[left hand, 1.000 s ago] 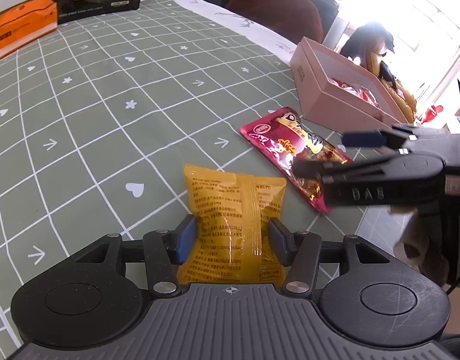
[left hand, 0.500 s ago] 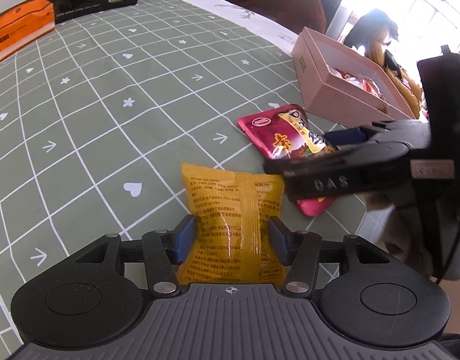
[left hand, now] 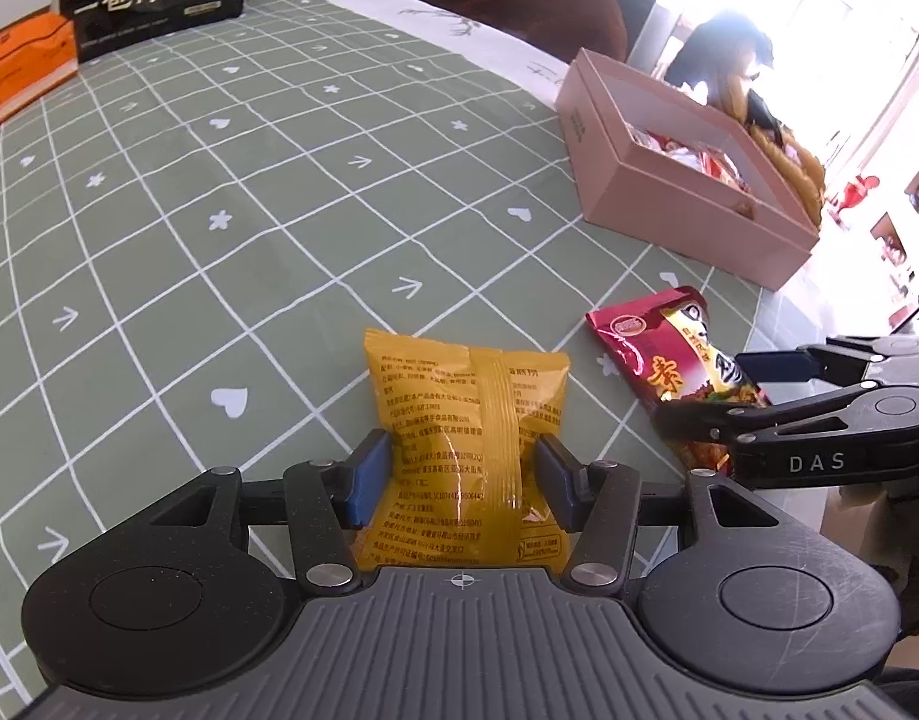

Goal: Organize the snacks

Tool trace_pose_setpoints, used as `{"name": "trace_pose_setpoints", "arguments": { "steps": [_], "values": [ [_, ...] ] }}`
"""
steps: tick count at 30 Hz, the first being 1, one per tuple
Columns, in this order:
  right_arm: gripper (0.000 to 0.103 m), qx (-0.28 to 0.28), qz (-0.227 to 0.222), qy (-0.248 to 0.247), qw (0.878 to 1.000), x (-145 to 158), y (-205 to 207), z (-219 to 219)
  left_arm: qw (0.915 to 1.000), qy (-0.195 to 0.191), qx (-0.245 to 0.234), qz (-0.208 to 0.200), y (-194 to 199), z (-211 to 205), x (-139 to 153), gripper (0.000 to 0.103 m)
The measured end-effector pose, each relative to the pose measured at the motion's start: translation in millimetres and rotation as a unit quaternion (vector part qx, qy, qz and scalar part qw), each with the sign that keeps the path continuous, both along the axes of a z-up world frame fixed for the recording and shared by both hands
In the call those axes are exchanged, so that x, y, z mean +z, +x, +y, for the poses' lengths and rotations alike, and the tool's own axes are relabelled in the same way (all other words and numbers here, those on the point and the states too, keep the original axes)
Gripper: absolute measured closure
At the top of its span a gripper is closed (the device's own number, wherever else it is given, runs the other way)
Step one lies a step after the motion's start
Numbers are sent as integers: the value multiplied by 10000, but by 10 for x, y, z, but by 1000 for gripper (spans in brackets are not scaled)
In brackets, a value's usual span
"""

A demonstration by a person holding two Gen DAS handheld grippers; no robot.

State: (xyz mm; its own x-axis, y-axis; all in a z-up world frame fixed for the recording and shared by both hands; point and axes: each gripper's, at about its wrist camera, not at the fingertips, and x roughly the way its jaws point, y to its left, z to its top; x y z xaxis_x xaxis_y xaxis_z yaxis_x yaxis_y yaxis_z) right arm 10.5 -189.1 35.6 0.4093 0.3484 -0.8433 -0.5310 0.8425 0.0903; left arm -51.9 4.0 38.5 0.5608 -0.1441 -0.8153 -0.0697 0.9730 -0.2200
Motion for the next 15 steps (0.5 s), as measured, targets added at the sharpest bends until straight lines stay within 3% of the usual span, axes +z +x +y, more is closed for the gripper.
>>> {"name": "trace_pose_setpoints", "arguments": {
  "steps": [3,7,11,15],
  "values": [
    [10,101,31,-77,9999,-26,8,81,10000,53,-17,38,7,-13,6,44],
    [2,62,-187,-181,9996,-87,-33,203,10000,36,32,-30,-21,-8,-11,44],
    [4,87,-138,-209,9996,-72,0,223,10000,25,58,-42,-33,-6,-11,44],
    [20,212,90,-276,9994,10,16,195,9999,77,69,-31,-27,-30,-1,44]
  ]
}}
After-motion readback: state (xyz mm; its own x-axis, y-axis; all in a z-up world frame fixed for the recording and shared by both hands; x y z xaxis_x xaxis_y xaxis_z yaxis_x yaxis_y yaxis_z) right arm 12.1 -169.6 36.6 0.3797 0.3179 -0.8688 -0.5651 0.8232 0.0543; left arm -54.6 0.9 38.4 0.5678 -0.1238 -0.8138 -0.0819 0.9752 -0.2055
